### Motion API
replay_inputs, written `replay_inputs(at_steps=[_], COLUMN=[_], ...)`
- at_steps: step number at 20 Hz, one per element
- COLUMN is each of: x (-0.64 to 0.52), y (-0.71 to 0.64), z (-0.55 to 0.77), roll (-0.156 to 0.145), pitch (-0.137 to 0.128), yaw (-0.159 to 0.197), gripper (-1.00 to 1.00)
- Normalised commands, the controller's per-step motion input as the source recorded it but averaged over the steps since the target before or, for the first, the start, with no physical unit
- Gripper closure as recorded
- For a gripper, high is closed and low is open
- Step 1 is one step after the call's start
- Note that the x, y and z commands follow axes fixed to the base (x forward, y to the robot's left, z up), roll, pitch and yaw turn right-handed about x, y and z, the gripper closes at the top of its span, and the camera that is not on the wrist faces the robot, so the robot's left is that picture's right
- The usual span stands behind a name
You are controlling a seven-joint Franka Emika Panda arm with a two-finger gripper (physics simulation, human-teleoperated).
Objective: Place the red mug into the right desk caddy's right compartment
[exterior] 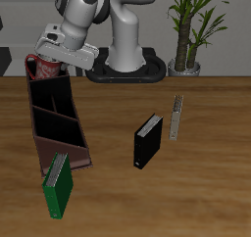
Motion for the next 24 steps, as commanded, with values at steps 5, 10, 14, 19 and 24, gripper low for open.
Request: replay_inputs(at_steps=[5, 10, 14, 19, 24], x=[-0.01, -0.02, -0.08, 0.04, 0.11], y=[-0.09, -0.05, 0.01, 0.04, 0.13], z=[-0.31, 0.01, 0.20, 0.14, 0.32], roll=[-0.022, -0.034, -0.023, 0.003, 0.007], pitch=[0.050, 0.019, -0.006, -0.012, -0.031], yaw=[-0.029, -0.002, -0.017, 0.013, 0.014], gripper=[1.00, -1.00, -1.00, -1.00, -1.00])
